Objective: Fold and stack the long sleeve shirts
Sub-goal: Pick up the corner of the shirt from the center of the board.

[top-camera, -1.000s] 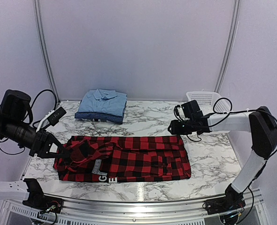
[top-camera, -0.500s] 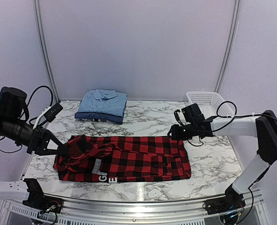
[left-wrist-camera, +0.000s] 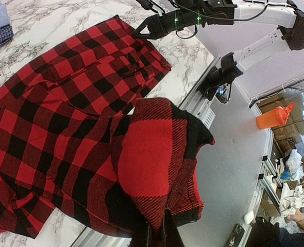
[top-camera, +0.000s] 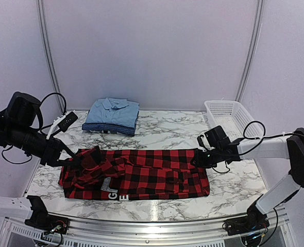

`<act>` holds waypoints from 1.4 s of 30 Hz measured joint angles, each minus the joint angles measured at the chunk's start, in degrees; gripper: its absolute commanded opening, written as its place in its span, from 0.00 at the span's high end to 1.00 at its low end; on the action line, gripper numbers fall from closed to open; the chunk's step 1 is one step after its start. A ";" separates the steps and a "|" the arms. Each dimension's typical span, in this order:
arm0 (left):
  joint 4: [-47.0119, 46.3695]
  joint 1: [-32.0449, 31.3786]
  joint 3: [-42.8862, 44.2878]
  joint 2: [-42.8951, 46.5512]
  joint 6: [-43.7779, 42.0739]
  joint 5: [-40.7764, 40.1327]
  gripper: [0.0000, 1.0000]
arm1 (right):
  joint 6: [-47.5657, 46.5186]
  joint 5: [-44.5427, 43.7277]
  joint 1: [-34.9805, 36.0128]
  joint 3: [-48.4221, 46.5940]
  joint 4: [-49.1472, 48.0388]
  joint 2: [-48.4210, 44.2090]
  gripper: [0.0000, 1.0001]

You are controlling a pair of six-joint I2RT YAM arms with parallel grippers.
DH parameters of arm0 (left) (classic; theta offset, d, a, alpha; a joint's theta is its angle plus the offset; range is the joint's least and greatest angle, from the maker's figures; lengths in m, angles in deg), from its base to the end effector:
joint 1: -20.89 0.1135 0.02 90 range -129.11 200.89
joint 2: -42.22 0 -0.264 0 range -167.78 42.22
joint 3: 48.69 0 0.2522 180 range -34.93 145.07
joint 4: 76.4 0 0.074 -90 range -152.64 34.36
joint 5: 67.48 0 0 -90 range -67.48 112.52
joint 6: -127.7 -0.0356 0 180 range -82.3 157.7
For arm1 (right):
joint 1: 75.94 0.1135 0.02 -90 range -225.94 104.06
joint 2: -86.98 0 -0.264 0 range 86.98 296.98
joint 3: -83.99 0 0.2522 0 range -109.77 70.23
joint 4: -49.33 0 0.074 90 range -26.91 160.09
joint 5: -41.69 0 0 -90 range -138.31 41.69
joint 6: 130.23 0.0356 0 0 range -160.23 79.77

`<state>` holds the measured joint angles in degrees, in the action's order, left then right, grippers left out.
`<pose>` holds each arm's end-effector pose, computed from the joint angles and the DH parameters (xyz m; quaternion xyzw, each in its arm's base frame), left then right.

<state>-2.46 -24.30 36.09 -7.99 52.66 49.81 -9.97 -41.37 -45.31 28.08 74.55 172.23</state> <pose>0.0874 -0.1111 0.3924 0.3264 0.8218 -0.3928 0.2527 0.2399 0.1471 0.1639 -0.0215 0.9507 0.2036 0.2327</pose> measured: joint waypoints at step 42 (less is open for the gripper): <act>0.57 -0.04 9.20 -0.39 -0.81 -10.51 1.00 | 2.36 -1.75 0.26 -3.02 1.42 2.93 1.00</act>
<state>-1.89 -24.34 45.30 -8.38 51.85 39.30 -7.61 -43.12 -45.04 25.07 75.97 175.16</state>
